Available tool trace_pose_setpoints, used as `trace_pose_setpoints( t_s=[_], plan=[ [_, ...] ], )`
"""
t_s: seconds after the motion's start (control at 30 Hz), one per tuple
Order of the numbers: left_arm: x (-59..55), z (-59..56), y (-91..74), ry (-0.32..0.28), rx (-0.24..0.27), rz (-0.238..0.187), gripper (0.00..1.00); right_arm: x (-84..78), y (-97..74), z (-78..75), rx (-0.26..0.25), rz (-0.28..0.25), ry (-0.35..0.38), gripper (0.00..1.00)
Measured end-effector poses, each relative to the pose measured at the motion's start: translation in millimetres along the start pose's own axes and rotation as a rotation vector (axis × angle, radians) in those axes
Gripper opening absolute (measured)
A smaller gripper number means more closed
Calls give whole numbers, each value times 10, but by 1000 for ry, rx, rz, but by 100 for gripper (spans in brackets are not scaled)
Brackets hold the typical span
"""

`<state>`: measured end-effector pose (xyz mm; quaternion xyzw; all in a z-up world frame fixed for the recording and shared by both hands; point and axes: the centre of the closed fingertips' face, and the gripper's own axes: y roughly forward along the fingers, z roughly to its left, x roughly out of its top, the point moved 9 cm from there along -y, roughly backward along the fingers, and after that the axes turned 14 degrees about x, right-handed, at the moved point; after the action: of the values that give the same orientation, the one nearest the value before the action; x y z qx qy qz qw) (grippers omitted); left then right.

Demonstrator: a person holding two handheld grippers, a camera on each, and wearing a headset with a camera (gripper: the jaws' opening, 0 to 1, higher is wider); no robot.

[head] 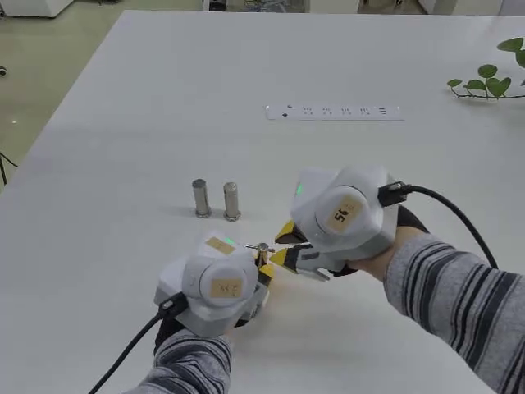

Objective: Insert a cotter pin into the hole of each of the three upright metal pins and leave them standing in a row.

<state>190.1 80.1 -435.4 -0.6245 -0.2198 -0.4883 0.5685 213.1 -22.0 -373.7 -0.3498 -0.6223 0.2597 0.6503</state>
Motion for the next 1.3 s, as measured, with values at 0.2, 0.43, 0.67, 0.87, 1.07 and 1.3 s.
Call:
trace_pose_setpoints(
  t_s=[0.2,0.43,0.67,0.87,1.07,1.3],
  plan=[
    [0,1,2,-1,4,0,5,12,9,-4,7,-19,16,0],
    [-4,0,-3,-8,10,2,5,31,20,7,12,-25,26,0],
    [-5,0,-6,-24,16,8,5,11,17,19,6,-51,45,0],
    [0,3,-7,-19,15,9,5,-57,-33,4,-50,-121,128,13],
    [9,51,-22,35,18,16,5,-153,-148,-10,-75,-244,254,18],
    [20,244,-47,-22,39,23,5,-306,-290,-10,-103,-307,350,21]
  ],
)
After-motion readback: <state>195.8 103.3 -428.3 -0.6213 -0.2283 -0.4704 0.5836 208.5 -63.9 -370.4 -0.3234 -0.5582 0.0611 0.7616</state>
